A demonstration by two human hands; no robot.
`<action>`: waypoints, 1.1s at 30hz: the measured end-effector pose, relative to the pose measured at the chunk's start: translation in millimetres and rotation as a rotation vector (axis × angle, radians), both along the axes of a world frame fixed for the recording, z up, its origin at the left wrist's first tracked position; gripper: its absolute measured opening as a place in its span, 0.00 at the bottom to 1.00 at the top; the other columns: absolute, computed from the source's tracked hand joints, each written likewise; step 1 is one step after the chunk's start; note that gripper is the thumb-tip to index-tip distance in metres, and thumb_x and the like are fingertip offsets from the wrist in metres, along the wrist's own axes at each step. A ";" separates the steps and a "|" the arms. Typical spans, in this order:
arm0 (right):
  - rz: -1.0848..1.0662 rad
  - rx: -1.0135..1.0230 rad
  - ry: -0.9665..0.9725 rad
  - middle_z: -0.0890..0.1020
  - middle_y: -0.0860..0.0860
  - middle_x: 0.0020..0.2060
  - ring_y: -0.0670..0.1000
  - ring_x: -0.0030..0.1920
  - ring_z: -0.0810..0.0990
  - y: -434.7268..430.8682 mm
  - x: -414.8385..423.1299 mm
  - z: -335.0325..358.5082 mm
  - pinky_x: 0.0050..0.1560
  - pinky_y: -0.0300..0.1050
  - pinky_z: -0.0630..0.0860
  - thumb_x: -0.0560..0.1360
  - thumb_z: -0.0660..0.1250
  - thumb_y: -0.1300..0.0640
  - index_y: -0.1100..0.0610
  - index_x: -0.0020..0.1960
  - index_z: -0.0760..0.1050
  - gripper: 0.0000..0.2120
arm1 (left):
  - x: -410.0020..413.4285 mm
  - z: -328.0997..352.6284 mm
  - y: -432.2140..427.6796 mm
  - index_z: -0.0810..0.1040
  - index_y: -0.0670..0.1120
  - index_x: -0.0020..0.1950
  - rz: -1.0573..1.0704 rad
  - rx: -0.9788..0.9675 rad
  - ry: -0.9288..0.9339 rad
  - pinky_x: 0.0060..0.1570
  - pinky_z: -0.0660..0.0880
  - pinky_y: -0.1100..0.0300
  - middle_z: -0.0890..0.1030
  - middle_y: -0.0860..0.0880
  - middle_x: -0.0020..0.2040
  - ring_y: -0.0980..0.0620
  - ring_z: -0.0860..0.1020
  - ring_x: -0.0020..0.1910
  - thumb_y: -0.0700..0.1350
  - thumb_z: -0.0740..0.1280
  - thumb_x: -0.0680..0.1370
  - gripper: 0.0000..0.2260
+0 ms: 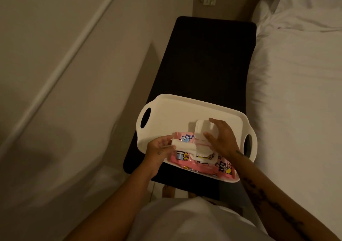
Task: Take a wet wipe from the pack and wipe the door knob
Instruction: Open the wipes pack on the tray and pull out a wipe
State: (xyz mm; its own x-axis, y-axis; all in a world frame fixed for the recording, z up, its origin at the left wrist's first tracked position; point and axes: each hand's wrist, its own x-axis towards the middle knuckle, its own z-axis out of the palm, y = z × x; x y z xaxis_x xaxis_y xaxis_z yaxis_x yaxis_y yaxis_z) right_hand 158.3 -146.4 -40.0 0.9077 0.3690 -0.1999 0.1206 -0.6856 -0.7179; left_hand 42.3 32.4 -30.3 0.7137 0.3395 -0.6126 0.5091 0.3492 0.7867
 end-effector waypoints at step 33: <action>0.468 -0.327 -0.263 0.61 0.54 0.71 0.53 0.72 0.53 -44.1 -87.5 -27.1 0.71 0.48 0.45 0.76 0.49 0.38 0.49 0.70 0.60 0.26 | 9.3 -5.7 0.1 0.73 0.38 0.57 0.050 -0.138 0.013 0.32 0.79 0.65 0.78 0.43 0.47 0.47 0.79 0.43 0.29 0.64 0.73 0.14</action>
